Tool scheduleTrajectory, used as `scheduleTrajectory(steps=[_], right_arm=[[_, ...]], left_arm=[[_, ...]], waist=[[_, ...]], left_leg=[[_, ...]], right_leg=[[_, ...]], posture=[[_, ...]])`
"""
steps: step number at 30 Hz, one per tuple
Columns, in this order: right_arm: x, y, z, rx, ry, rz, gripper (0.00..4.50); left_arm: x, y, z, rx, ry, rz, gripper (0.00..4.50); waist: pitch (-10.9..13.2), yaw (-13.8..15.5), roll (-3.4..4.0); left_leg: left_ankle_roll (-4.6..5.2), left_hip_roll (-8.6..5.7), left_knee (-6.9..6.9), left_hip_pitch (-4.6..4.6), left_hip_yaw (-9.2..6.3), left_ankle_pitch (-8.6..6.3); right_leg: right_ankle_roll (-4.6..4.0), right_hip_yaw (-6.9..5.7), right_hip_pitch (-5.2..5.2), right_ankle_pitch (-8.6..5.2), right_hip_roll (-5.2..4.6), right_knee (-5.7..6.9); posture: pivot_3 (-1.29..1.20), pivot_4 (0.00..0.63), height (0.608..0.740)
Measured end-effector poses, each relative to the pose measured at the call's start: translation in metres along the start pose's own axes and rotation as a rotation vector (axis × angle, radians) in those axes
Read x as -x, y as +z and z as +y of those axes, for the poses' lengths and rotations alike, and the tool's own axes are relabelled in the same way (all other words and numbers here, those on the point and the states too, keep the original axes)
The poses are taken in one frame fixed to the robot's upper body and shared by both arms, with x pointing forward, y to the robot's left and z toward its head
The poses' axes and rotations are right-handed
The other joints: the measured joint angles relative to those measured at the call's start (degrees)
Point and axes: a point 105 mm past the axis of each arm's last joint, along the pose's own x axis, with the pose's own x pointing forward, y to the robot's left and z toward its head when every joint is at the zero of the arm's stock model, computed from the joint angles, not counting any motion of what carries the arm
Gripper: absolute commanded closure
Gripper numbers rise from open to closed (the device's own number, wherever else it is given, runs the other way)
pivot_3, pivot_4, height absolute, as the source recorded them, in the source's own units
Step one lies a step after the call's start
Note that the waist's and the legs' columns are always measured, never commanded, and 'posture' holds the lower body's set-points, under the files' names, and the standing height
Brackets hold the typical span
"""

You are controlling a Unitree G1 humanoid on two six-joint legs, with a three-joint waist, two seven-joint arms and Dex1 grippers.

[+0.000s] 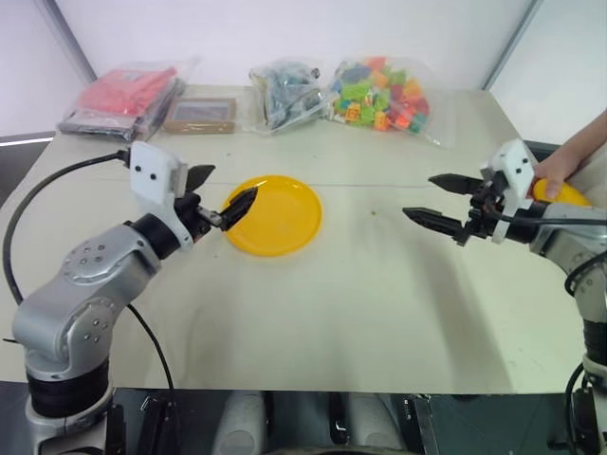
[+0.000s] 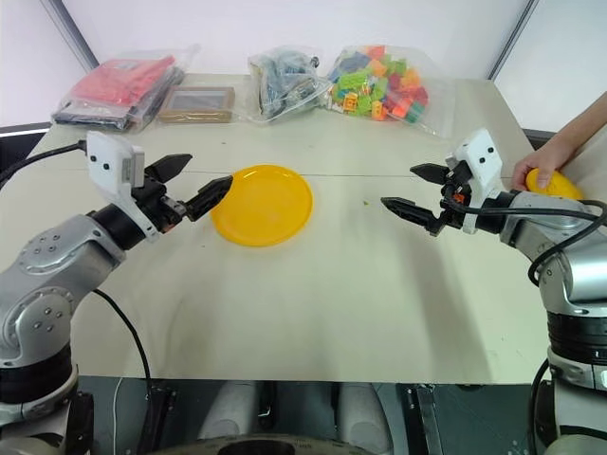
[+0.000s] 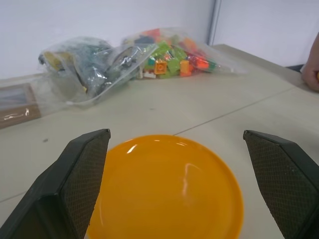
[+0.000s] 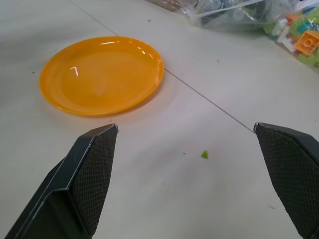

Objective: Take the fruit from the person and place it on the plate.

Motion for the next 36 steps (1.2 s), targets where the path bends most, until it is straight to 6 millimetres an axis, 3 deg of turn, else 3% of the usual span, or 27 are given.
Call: scheduleTrajectory(steps=[36], right_arm=[[-0.0010, 0.0030, 0.0026, 0.002, 0.001, -0.008, 0.00]], left_arm=[[-0.0031, 0.0074, 0.0026, -0.014, 0.005, -0.042, 0.03]], waist=[[0.0, 0.0, 0.00]], left_leg=[[0.00, 0.00, 0.00, 0.00, 0.00, 0.00]], right_leg=[[0.00, 0.00, 0.00, 0.00, 0.00, 0.00]], posture=[[0.00, 0.150, 0.731]])
